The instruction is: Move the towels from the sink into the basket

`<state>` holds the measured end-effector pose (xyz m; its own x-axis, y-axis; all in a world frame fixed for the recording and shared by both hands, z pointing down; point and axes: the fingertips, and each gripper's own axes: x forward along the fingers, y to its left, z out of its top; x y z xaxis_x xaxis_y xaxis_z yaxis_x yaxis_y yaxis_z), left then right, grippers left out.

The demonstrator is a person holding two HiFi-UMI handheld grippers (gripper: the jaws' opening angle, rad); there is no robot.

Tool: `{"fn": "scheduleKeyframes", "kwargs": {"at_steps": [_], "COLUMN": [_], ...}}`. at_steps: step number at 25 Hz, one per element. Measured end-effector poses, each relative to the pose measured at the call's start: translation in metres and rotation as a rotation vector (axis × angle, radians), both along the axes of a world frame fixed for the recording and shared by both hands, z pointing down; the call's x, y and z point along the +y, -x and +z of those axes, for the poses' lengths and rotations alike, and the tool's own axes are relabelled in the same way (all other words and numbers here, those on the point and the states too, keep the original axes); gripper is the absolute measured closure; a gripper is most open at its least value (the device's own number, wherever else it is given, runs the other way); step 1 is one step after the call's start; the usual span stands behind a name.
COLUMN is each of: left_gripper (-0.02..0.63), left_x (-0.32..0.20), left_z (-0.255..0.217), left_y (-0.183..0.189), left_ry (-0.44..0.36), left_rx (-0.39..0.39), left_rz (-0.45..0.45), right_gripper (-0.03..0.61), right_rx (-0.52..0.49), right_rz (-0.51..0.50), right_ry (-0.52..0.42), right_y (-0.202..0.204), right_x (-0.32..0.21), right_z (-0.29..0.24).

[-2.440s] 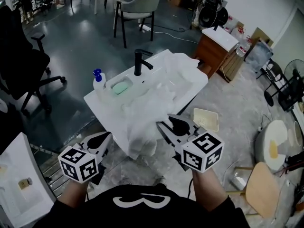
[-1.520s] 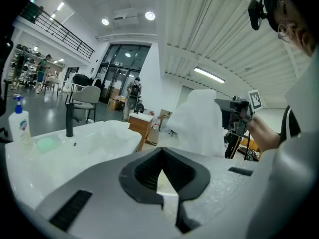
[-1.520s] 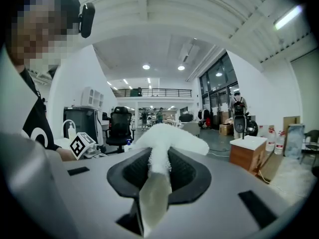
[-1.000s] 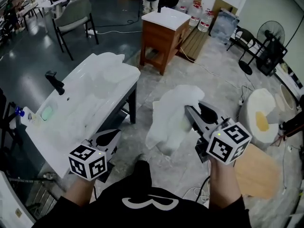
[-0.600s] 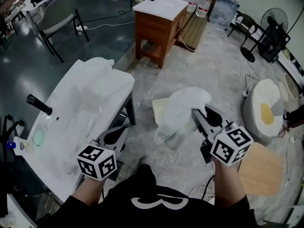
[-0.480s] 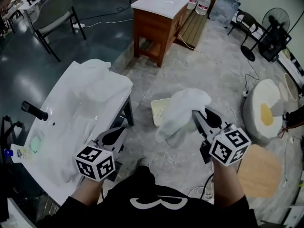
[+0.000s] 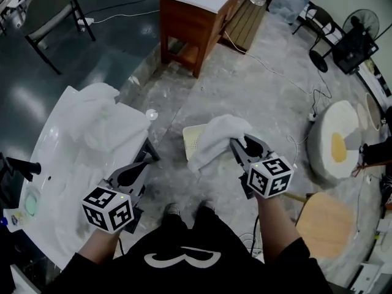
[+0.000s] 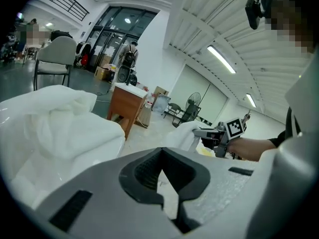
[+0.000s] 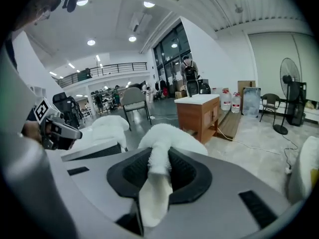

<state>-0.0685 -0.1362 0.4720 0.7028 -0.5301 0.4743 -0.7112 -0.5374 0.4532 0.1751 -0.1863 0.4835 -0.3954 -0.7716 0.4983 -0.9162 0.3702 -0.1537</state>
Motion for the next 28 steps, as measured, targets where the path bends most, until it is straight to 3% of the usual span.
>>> {"fn": "scheduleKeyframes", "kwargs": {"at_steps": [13,23,28], "left_gripper": [0.606,0.607,0.607], "left_x": [-0.059,-0.074,-0.084], "left_z": [0.035,0.103,0.135], "left_y": [-0.075,-0.12,-0.127], "left_ry": [0.042,0.12,0.171], "left_rx": [-0.066,-0.076,-0.048], "left_rz": [-0.145,-0.2,-0.245], "right_gripper": [0.485,0.482,0.48], "right_rx": [0.231,0.405,0.447], "right_rz": [-0.196,-0.366,-0.435], "right_ry": [0.209,0.387,0.446], "right_y": [-0.065,-0.101,-0.111], "right_x": [-0.092,-0.119,-0.118], "right_z": [0.165,0.307,0.346]}}
